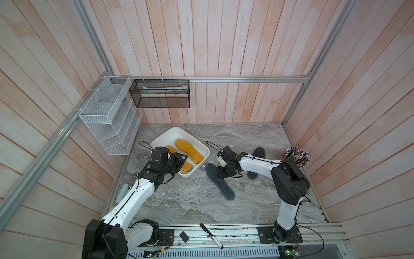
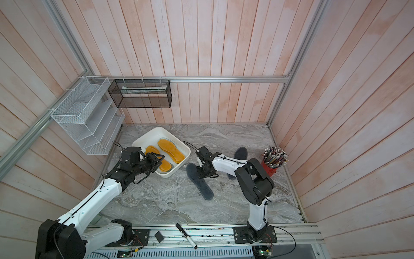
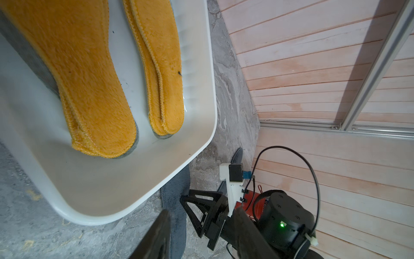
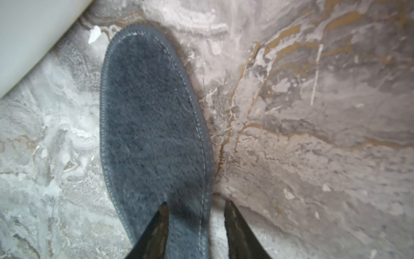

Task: Put the insoles into the storage box
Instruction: Pick up the insole from the center of the board.

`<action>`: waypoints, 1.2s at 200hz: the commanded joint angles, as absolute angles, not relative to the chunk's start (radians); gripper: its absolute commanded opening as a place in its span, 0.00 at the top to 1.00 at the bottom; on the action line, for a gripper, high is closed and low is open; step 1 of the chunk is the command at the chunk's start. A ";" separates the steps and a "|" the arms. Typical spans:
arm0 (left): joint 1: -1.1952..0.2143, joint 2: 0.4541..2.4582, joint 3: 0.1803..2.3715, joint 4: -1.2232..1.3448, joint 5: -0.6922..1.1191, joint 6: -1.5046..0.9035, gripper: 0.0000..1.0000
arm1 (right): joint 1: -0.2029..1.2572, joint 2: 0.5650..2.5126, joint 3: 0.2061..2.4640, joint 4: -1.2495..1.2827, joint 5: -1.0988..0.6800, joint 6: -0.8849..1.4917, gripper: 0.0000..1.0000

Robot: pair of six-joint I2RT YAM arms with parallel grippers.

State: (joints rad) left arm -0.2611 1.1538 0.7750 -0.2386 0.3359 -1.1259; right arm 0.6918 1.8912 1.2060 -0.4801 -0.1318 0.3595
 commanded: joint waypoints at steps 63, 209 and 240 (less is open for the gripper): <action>-0.195 1.176 0.825 -0.219 0.373 -1.084 0.51 | 0.721 1.979 1.209 -0.553 -0.037 0.376 0.74; -0.178 1.304 0.974 -0.181 0.384 -1.069 0.51 | 0.546 1.775 1.130 -0.345 -0.248 0.305 1.00; -0.181 1.308 0.977 -0.162 0.381 -1.086 0.51 | 0.507 1.715 1.112 -0.354 -0.239 0.284 1.00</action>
State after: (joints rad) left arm -0.1814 1.2964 0.9535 -0.1967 0.3847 -1.0805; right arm 0.5320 1.7699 1.1294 -0.3695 -0.2283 0.3176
